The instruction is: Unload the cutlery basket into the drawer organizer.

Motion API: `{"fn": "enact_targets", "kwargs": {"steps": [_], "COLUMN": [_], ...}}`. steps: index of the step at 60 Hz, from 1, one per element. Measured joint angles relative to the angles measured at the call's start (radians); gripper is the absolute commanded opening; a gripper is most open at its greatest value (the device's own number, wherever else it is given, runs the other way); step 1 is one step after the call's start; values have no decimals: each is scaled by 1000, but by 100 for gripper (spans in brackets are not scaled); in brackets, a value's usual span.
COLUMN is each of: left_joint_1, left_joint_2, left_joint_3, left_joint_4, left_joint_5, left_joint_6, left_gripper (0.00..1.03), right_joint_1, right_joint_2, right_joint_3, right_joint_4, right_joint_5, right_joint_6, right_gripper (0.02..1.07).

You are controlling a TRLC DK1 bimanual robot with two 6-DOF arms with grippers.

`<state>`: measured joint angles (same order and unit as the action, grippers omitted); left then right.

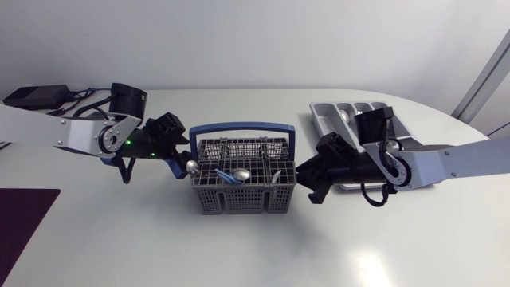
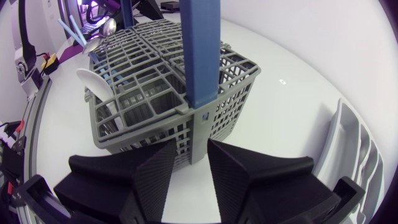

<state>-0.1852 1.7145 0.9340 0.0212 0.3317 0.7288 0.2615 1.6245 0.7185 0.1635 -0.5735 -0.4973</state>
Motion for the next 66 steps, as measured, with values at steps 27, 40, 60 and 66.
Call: {"fn": "enact_targets", "kwargs": {"steps": [27,40,60,66], "left_joint_1": [88,130,62,28], "left_joint_2": [-99,-235,-414,-414], "left_joint_3": [-40,-63,-78,-77], "left_joint_4": [-47,-113,-314,-394], "left_joint_5": [11,11,24,27], "left_joint_6": [-20,-42,-116,-170], "left_gripper": [95,95,95,95], "right_joint_1": [-47,-63,-68,-68], "right_joint_2": [-48,-160,-352,-386], "right_joint_3": [-39,-78,-137,-147], "right_joint_4": [73,65,-19,-40], "right_joint_5": [40,60,82,82], "right_joint_6": [-1,-1,-4,-4], "right_gripper": [87,89,89,89]}}
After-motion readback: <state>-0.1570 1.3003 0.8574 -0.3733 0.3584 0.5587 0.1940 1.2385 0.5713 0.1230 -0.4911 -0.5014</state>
